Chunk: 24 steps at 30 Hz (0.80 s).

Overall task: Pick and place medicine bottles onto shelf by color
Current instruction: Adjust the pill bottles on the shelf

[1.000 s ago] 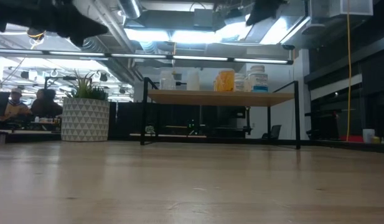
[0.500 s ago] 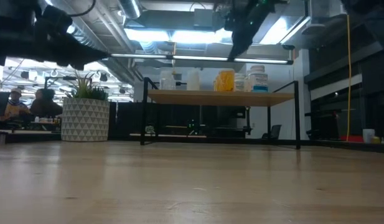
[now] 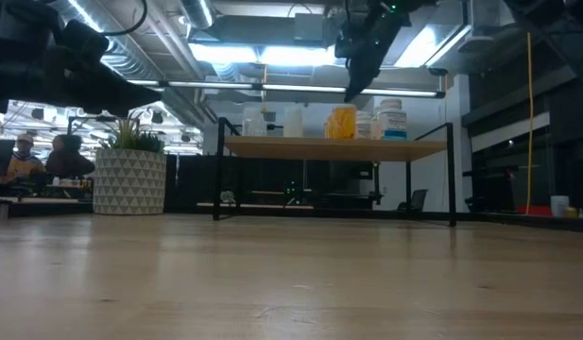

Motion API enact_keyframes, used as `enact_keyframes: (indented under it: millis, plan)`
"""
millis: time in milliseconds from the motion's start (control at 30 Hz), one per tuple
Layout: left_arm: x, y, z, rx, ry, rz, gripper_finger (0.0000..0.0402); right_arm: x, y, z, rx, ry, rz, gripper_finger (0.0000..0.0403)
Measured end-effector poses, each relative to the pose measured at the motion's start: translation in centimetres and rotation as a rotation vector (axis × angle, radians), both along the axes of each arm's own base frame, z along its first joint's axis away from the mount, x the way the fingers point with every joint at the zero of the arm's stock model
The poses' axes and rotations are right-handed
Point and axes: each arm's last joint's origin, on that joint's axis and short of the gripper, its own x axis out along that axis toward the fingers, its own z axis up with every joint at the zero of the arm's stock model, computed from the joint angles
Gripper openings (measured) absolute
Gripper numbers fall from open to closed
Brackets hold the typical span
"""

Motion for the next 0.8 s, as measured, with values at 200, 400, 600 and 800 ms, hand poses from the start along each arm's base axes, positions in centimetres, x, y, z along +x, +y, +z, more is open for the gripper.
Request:
enact_keyframes:
  millis: [200, 400, 600, 800]
  plan:
    - [0.0, 0.0, -0.4, -0.036, 0.033, 0.002, 0.0000, 0.6, 1.1, -0.2, 0.029, 0.029, 0.031, 0.0002]
    - [0.0, 0.0, -0.5, -0.052, 0.047, 0.003, 0.0000, 0.7, 1.4, -0.8, 0.020, 0.094, 0.012, 0.0004]
    - [0.0, 0.0, -0.6, -0.072, 0.045, 0.005, 0.0000, 1.1, 1.4, -1.0, 0.022, 0.081, 0.020, 0.0004]
    - [0.0, 0.0, -0.6, -0.071, 0.045, 0.012, 0.0000, 1.5, 1.5, -1.0, 0.032, 0.053, 0.039, 0.0005]
